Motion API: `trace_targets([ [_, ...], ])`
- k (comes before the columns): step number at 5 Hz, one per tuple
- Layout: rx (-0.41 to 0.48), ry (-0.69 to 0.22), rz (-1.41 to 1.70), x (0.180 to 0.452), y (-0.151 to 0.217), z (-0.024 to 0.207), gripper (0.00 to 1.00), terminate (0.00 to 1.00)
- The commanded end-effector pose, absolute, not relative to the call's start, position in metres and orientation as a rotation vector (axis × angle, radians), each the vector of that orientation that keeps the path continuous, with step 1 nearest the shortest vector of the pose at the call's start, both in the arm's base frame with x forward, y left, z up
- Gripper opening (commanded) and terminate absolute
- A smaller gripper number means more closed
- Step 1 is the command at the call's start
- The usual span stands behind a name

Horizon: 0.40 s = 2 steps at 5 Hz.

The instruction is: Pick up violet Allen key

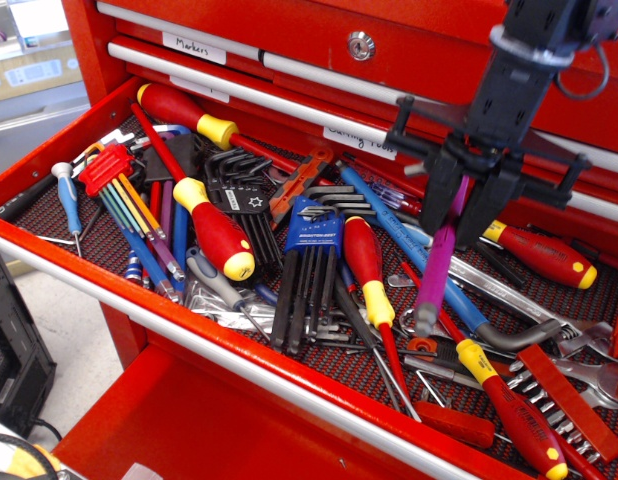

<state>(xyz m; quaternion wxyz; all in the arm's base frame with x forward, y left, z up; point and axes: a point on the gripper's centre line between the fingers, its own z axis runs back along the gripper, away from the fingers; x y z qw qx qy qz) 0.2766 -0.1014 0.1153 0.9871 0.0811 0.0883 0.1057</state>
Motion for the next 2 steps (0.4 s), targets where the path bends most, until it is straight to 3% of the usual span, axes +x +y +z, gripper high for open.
trace_targets([
  [1, 0.267, -0.047, 0.16, 0.277, -0.111, 0.185, 0.0, 0.0],
  [2, 0.287, -0.078, 0.112, 0.287, -0.112, 0.201, 0.0, 1.0],
])
